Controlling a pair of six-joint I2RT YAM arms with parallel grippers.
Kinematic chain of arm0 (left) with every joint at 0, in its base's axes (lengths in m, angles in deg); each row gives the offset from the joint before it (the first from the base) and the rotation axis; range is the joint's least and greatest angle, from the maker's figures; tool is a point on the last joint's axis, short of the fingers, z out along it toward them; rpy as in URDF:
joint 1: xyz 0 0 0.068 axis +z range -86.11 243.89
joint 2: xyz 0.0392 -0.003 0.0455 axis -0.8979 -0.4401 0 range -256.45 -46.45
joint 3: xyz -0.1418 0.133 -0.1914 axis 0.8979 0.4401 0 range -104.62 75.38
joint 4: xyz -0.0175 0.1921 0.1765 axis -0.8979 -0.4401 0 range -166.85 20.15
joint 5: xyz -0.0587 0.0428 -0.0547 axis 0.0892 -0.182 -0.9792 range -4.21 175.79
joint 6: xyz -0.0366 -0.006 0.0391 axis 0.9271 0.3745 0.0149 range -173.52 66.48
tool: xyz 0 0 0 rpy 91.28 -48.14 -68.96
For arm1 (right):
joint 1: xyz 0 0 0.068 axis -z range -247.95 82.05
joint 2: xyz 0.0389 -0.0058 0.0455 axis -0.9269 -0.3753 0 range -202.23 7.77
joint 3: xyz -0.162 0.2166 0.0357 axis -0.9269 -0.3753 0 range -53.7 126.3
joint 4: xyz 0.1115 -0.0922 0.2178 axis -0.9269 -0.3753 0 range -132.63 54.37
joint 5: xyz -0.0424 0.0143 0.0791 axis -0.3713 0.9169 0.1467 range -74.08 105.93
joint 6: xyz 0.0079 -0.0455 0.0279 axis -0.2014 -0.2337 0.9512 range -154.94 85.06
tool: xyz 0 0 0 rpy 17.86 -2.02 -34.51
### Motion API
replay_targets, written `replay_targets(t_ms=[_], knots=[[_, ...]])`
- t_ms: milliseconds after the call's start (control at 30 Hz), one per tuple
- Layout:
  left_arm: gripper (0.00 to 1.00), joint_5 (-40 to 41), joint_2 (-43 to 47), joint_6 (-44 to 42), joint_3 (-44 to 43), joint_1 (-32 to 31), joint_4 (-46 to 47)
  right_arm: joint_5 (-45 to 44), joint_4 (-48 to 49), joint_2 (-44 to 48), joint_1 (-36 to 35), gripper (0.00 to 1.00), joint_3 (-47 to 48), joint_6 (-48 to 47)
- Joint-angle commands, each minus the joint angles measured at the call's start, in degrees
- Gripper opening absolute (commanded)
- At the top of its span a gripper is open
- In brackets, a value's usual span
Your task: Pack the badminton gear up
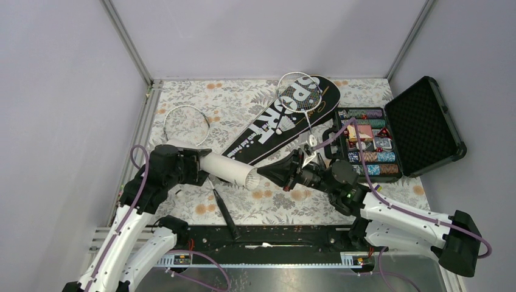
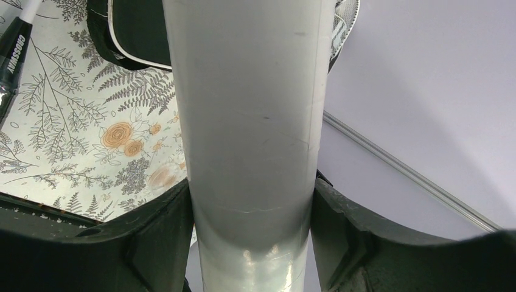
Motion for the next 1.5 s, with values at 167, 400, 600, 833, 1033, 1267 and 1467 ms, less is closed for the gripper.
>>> replay_targets(t_ms=[167, 400, 600, 833, 1033, 1267, 1467], knots=[[0.32, -0.59, -0.54, 1.23, -3.19, 0.13, 2.96, -6.19, -3.09, 2.8, -1.72, 0.39, 2.42, 2.84], [0.32, -2.59, 0.08, 0.34, -3.03, 0.12, 2.95, -9.16, -16.14, 10.16, -1.72, 0.71, 3.38, 3.23], [0.32, -2.91, 0.52, 0.33, -2.39, 0.12, 3.13, -7.56, -28.22, 5.99, -1.72, 0.67, 9.65, 0.25], [0.32, -3.62, 0.12, -0.13, -2.56, 0.14, 3.22, -9.02, -25.01, -1.54, -1.77, 0.61, 11.49, 1.04], [0.31, -3.57, 0.17, 1.34, -2.01, 0.19, 3.17, -16.39, -20.21, -8.63, -2.91, 0.52, 12.45, 0.57], [0.31, -3.19, -1.55, 1.59, -3.21, 0.13, 3.17, -23.4, -15.79, -11.46, -4.96, 0.57, 12.59, 1.7], [0.31, -0.42, -1.05, 1.54, -2.48, 0.13, 3.12, -22.7, -16.18, -8.78, -5.0, 0.69, 10.32, 2.89]])
